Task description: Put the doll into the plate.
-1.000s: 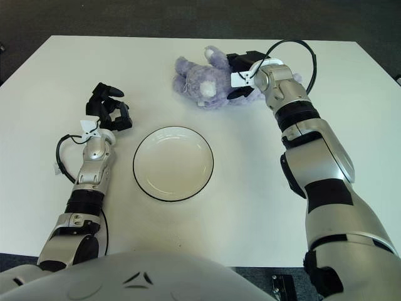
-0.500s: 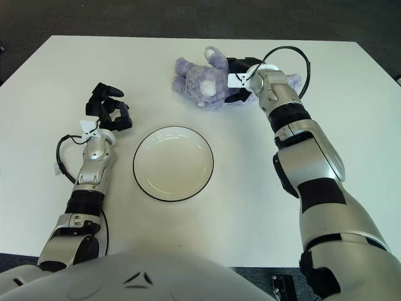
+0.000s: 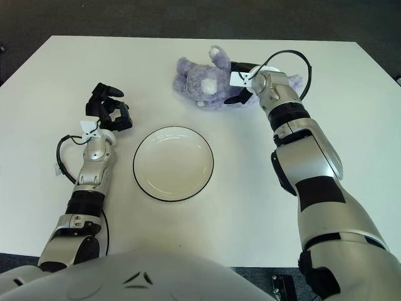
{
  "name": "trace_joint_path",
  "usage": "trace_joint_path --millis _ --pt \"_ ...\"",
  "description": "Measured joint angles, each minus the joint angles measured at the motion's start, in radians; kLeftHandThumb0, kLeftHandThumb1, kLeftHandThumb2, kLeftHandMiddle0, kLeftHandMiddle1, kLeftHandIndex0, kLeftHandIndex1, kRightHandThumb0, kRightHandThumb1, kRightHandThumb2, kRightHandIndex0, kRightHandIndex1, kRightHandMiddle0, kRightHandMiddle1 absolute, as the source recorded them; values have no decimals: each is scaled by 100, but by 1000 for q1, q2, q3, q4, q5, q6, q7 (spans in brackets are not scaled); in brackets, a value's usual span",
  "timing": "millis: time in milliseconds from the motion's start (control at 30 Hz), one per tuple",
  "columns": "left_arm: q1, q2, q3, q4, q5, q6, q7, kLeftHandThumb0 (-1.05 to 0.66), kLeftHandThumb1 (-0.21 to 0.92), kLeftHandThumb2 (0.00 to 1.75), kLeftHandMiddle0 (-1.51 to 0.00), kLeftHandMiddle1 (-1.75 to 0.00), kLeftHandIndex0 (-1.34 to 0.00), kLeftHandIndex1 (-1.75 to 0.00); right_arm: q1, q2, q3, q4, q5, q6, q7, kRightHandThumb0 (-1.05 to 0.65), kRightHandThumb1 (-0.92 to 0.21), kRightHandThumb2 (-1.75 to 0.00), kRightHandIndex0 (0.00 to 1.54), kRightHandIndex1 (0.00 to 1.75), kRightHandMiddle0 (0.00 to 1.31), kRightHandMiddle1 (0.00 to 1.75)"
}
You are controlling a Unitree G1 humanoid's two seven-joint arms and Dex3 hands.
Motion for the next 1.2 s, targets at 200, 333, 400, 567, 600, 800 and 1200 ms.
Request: trace_joint_path --millis 200,333,400,567,600,800,1200 --pt "0 0 -2 0 0 0 0 -1 23 143 -56 -175 -55 -175 0 0 2 6 0 -10 0 -74 -53 -72 4 57 0 41" --pt "0 0 -2 0 0 0 0 -1 22 144 -57 -175 -55 -175 0 0 5 7 -1 -11 -2 -73 -51 -73 4 59 0 43" --pt "0 0 -2 1 0 0 1 -1 22 144 -57 -175 -56 -175 0 0 7 8 -2 -12 -8 -71 -50 -75 5 61 0 44" --pt "0 0 -2 1 1 0 3 -1 21 145 -58 -175 -56 -175 0 0 8 11 -3 -8 -25 -64 -40 -84 8 67 0 46" --pt "0 0 -2 1 1 0 3 -1 21 145 -58 -175 -56 -175 0 0 8 12 -3 -5 -27 -63 -39 -85 8 68 0 47" --pt "-1 0 -2 0 1 0 3 -1 21 145 -58 -175 -56 -175 0 0 8 14 -2 17 -38 -47 -23 -103 10 79 0 64" --pt "-1 0 -3 0 0 0 2 -1 21 144 -57 -175 -56 -175 15 12 1 13 1 65 -118 6 4 -141 11 126 0 134"
